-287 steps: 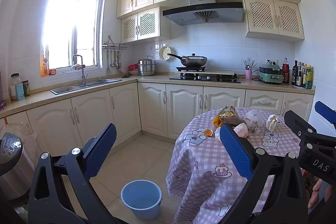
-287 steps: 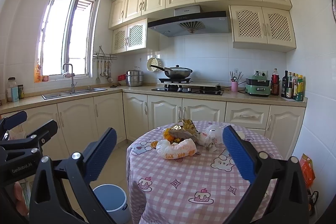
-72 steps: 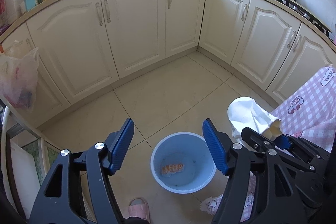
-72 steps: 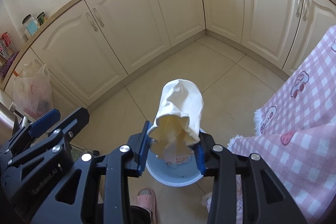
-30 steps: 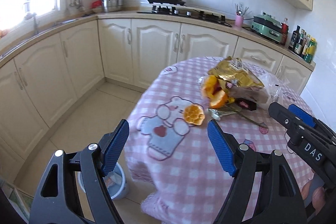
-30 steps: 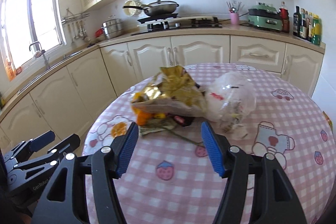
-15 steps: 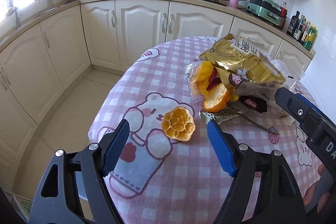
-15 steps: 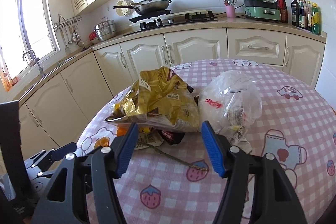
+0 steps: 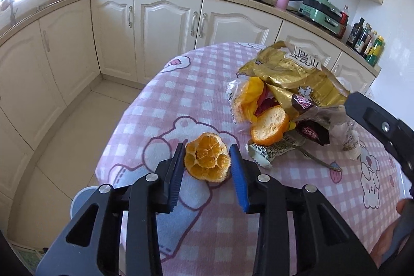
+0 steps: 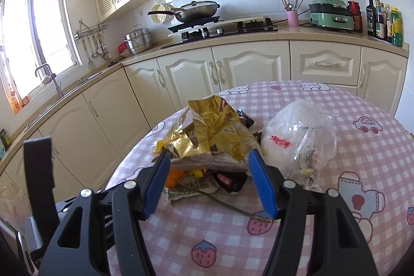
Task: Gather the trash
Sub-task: 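Grasp the orange peel with the left tool while the right tool grasps the gold snack bag, then carry both items over the bucket and open the right tool to drop the gold bag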
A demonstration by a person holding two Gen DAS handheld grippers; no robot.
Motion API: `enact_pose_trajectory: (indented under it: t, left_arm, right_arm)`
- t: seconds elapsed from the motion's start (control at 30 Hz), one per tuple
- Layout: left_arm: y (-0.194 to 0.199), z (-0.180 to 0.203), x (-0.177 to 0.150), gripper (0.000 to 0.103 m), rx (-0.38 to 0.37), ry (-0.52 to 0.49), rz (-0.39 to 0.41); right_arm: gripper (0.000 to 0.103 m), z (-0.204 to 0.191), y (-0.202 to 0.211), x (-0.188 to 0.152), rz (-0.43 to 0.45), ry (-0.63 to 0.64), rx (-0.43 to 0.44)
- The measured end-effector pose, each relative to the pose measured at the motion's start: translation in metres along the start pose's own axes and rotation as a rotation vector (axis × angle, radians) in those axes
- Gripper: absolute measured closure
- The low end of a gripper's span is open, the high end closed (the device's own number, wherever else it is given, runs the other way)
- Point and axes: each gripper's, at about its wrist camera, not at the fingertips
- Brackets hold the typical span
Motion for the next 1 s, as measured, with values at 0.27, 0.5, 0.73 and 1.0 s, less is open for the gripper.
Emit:
enact_pose_trajectory:
  t: [0.27,0.5,0.73,1.0]
  left_arm:
    - [0.03,-0.012,0.002,0.07,-0.014,0.021,0.07]
    - [0.05,-0.017,-0.002,0.07,-0.044,0.021,0.109]
    - [0.082,-0.027,-0.01,0.07,-0.052,0.037,0.17]
    - [0.12,-0.071,-0.032,0.07,0.009,0.113,0.221]
  right_arm:
    - [0.042,-0.005,-0.025,0.026,-0.039,-0.032,-0.009]
    - [0.098,-0.007,-0.032,0.018,-0.094,-0.017,-0.007]
    - [0.099,-0.026,0.015,0.018,0.051,0.024,-0.027]
    - [0.099,-0.097,0.031,0.007,0.046,0.15,0.082]
Point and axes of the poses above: each gripper's, at about its wrist camera, not at the fingertips, and y roughly against the way its jaws point, z to its right, x to its top, and after that the axes turned 11 degrees about -z, right-handed
